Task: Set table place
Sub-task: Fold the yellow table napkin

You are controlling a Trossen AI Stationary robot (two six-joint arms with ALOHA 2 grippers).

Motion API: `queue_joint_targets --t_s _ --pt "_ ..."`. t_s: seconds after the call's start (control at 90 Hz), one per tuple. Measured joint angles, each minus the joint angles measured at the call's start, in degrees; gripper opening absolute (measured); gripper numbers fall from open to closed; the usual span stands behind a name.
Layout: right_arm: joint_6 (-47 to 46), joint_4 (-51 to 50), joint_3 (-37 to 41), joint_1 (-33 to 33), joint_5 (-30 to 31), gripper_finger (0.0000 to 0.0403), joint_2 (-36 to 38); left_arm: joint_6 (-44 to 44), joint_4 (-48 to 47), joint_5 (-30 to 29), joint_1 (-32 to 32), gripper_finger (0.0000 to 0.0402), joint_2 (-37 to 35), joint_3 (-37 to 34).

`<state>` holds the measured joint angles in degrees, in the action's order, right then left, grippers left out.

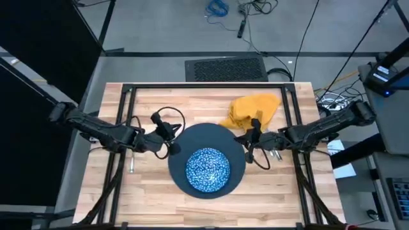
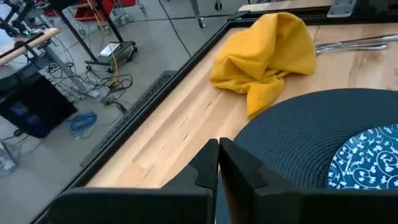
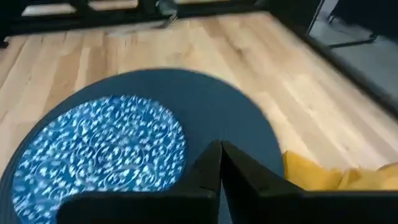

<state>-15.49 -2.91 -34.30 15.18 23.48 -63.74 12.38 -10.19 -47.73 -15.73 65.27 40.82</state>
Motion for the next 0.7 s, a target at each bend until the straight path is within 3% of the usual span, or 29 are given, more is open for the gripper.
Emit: queue_joint_targets --t_s 0.1,0.311,0.444,0.7 --pt "-0.5 0.3 0.0 -0.8 -4.4 0.0016 -2.1 2.3 -1.6 0.0 0.0 0.0000 0.0 0.0" --pt "-2.7 2.8 0.0 -2.6 -4.4 0.0087 -5.8 10.3 -8.2 -5.2 0.0 0.0000 0.0 0.0" --pt "-3.2 4.5 0.0 -4.4 -3.8 0.0136 -6.3 13.9 -9.8 -5.5 0.0 0.0003 0.0 0.0" --pt "-3.0 5.0 0.0 -6.6 -1.1 0.0177 -6.3 14.3 -9.9 -5.1 1.0 0.0067 0.0 0.0"
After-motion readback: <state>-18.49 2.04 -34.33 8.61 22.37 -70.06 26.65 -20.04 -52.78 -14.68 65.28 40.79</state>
